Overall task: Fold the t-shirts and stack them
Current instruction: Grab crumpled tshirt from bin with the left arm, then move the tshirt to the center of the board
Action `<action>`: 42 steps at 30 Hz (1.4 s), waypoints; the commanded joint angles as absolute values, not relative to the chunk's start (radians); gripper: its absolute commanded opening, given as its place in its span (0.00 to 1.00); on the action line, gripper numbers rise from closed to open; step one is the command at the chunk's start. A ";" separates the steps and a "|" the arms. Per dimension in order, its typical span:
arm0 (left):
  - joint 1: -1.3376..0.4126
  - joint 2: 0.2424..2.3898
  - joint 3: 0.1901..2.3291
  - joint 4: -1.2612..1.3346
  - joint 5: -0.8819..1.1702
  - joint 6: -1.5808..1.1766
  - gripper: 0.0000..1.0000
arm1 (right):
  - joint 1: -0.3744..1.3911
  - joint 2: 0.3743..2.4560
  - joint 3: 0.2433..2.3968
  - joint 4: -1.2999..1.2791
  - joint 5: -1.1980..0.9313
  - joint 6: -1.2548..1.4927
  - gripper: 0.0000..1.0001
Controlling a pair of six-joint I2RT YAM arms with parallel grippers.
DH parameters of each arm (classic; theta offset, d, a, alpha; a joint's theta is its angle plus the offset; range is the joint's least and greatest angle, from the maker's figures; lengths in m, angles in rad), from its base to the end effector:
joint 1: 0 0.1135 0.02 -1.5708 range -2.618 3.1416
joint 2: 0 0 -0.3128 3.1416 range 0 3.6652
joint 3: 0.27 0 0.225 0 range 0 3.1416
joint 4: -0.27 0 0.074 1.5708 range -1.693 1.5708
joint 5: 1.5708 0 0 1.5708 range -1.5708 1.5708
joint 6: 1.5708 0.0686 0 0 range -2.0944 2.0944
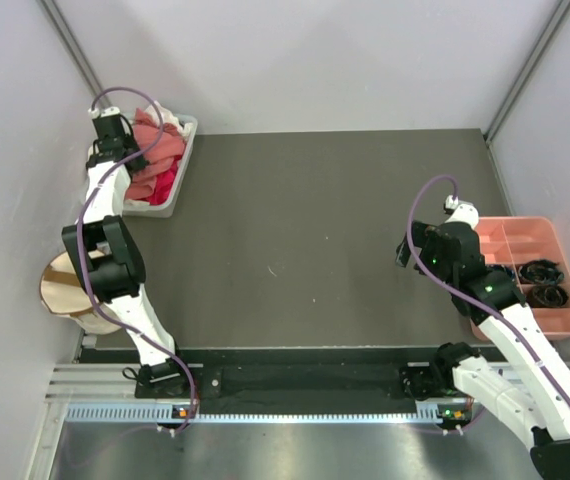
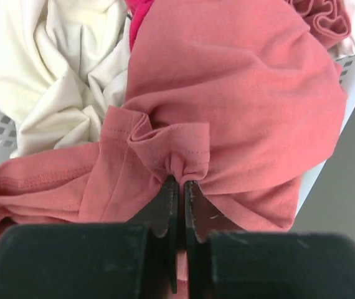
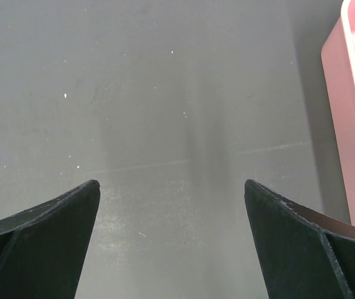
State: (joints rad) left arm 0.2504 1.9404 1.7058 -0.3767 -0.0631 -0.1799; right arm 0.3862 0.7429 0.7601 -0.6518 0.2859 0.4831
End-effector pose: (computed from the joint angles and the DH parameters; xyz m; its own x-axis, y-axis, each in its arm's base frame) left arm 0.4587 0.1218 0.3314 -0.4939 -0.3106 -0.8122 -0.3920 0.9133 -0.1109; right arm 0.1166 0.0265 0.3059 -0.5565 0.2548 -0.7908 0.1214 0.9665 0.2260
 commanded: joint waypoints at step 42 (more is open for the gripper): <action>-0.771 1.776 2.444 -0.486 0.253 -0.381 0.00 | 0.396 0.709 0.718 -0.606 0.241 0.534 0.99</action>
State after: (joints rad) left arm -0.6456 1.7573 2.4042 -0.5449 0.2985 -0.4210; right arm 0.3862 0.7261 0.7197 -0.6334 0.2474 0.5251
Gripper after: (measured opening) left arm 0.036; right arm 0.987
